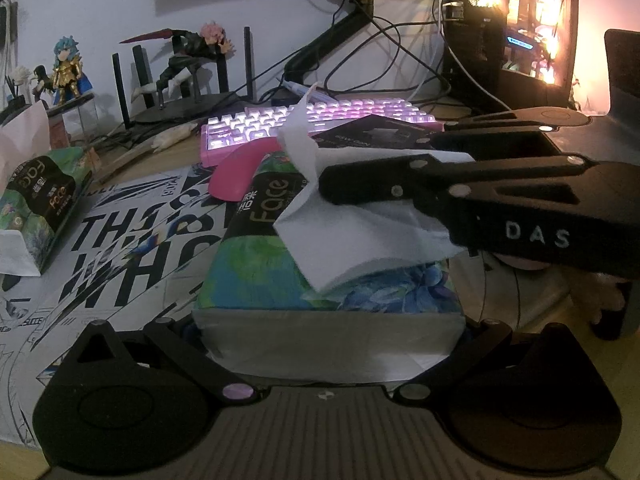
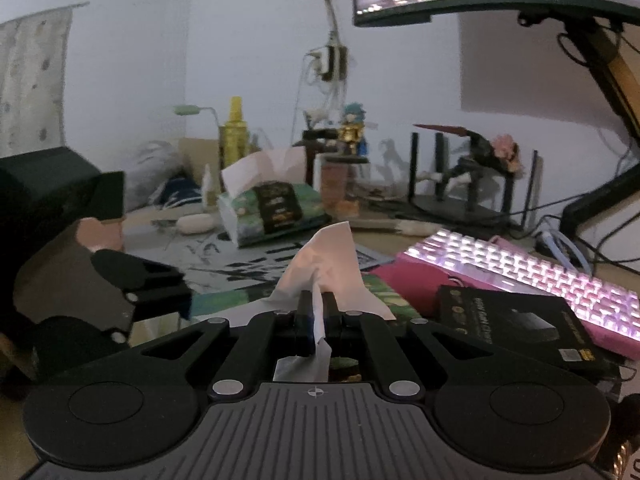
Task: Clean container
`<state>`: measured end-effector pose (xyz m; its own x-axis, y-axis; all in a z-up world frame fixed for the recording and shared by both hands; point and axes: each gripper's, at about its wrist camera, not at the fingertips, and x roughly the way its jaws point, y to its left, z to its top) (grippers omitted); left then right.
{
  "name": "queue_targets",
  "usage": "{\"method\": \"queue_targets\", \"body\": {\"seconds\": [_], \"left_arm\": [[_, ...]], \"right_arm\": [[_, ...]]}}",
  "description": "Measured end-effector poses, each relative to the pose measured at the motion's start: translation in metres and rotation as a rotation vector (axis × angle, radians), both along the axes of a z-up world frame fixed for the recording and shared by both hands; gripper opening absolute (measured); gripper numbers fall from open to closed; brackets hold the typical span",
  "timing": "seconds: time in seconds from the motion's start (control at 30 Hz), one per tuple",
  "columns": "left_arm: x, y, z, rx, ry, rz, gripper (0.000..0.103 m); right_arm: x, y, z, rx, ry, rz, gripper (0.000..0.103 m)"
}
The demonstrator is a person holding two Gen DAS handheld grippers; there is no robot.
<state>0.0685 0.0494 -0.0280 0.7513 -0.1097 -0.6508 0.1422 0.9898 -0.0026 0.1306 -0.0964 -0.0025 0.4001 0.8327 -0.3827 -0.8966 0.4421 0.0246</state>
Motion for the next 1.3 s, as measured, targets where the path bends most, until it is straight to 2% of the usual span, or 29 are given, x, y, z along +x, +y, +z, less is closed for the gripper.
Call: {"method": "queue_targets", "body": {"seconds": [0.27, 0.9, 1.3], "left_arm": [[0.000, 0.001, 0.000, 0.000, 0.000, 0.000, 0.103], [0.000, 0.000, 0.000, 0.000, 0.000, 0.000, 0.103], [0.000, 0.000, 0.000, 0.000, 0.000, 0.000, 0.103]], "right_arm": [[0.002, -0.001, 0.002, 0.005, 0.020, 0.038, 0.005], [0.013, -0.001, 0.002, 0.008, 0.015, -0.105, 0.005], [0.003, 0.000, 0.002, 0.004, 0.011, 0.019, 0.005]]}}
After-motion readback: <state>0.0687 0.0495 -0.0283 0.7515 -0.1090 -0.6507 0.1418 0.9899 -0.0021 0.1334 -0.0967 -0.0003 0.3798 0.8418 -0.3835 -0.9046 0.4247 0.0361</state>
